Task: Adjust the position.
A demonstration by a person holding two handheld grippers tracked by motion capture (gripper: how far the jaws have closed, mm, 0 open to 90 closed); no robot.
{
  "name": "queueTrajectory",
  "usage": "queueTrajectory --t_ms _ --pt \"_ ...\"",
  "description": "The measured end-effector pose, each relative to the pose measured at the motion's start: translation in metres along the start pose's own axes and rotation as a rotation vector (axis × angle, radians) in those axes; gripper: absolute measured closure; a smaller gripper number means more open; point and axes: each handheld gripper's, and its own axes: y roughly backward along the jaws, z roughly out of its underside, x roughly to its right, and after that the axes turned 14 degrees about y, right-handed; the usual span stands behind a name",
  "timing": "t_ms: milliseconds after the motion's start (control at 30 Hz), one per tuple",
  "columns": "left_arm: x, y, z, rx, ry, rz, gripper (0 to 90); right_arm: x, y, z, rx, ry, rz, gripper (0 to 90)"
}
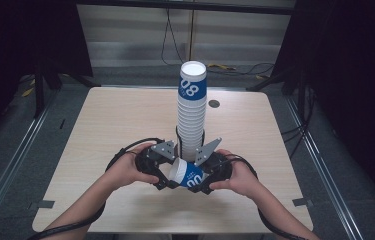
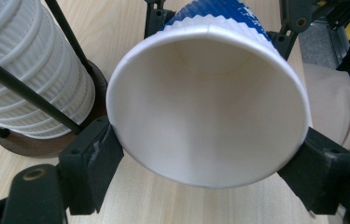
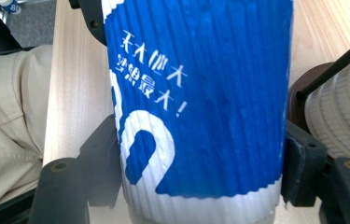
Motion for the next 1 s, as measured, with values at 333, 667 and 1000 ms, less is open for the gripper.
queueTrajectory --t_ms 333,667,1000 --pt "0.001 0.002 -0.001 -0.012 0.006 -0.003 19.9 0.000 -0.002 -0.001 0.013 0.003 0.000 28.5" --pt "0.002 0.003 -0.004 -0.020 -0.008 -0.012 19.7 -0.001 -0.006 0.006 0.073 -0.007 0.012 28.6" --pt "0.002 0.005 -0.007 -0.042 -0.008 -0.021 19.1 -0.002 -0.009 0.014 0.146 -0.005 0.026 28.6"
